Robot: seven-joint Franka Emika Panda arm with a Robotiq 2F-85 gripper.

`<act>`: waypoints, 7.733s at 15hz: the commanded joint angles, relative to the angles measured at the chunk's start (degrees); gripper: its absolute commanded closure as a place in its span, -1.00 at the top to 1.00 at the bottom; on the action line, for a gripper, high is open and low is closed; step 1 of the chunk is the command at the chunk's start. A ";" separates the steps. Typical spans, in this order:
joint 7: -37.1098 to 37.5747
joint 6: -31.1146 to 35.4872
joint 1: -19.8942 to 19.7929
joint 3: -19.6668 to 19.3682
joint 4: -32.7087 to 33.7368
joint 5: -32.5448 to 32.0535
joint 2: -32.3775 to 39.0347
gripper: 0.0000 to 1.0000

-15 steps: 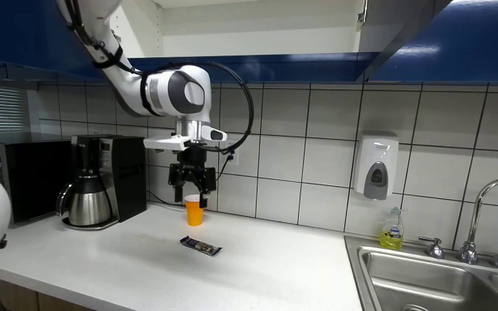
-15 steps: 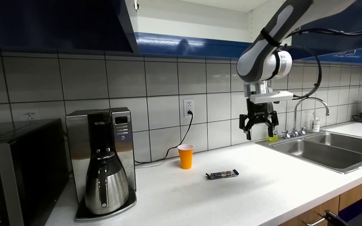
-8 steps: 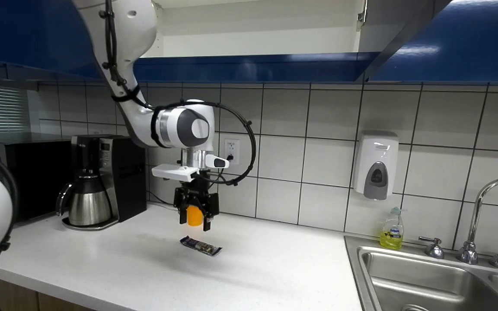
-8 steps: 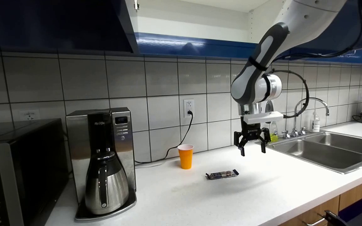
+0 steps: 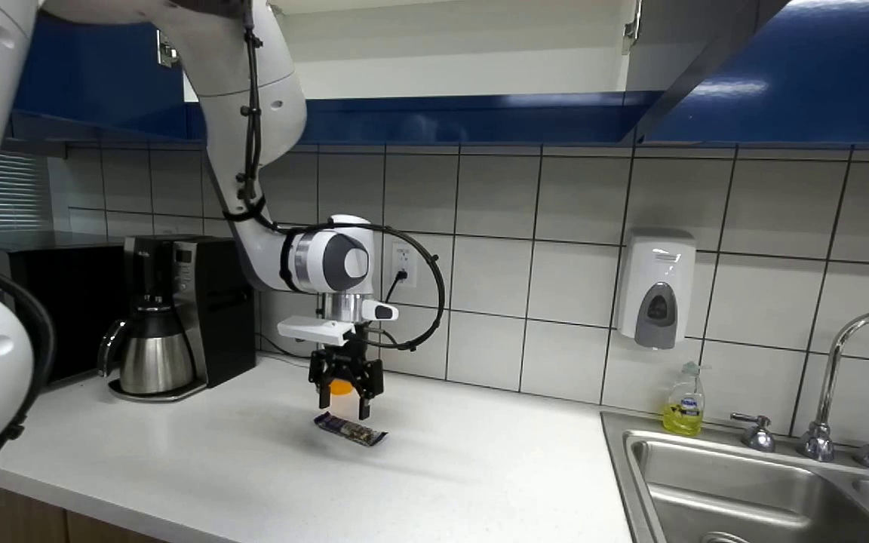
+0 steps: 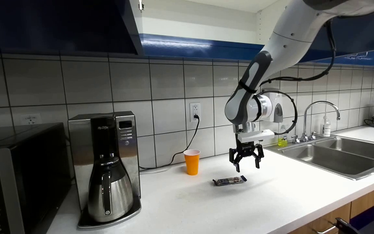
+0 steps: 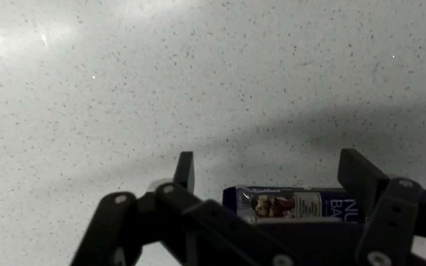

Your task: Shift the chocolate bar to the open cupboard

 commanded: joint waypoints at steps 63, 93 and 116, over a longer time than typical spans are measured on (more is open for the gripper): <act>-50.58 5.52 -1.44 5.52 14.60 -12.05 16.72 1.00; -56.65 5.10 -0.26 5.01 16.14 -13.80 18.86 1.00; -56.95 3.46 -0.85 5.51 17.29 -12.41 19.44 -0.83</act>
